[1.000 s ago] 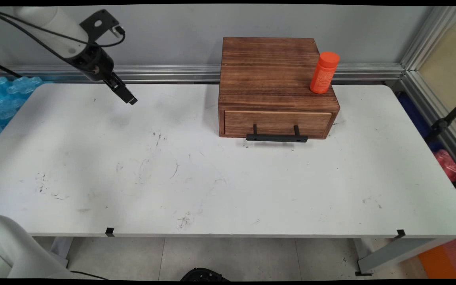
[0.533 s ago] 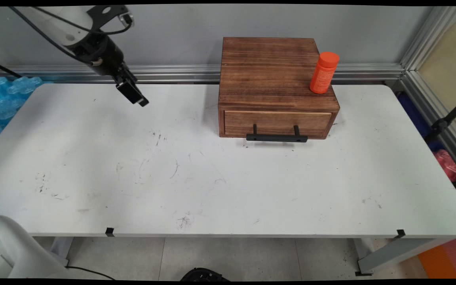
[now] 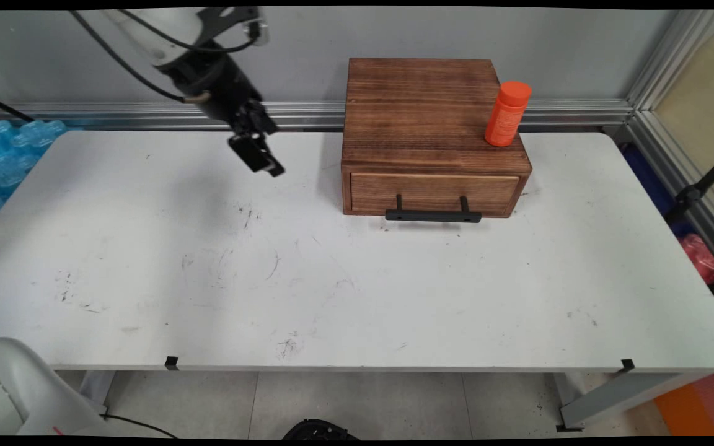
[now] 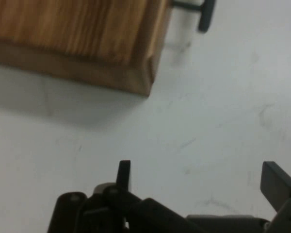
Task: Open the drawer
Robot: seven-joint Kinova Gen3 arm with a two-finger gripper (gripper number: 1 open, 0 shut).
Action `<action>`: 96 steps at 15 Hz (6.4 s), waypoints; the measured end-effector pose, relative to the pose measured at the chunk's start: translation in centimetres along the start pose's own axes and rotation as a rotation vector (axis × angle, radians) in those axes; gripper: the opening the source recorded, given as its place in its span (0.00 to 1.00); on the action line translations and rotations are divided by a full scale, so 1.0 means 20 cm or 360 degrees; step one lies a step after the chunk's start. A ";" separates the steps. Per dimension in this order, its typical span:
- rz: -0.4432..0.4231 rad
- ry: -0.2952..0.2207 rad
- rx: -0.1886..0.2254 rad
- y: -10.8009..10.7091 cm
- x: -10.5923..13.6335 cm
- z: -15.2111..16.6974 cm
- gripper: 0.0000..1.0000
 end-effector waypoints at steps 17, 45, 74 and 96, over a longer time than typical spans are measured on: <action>0.0488 0.0103 -0.0088 0.19 0.61 0.69 1.00; 0.0481 0.0044 -0.0167 0.28 0.80 1.39 1.00; 0.0407 0.0019 -0.0338 0.75 0.72 1.26 1.00; 0.0371 -0.0047 -0.0346 1.24 0.66 1.16 1.00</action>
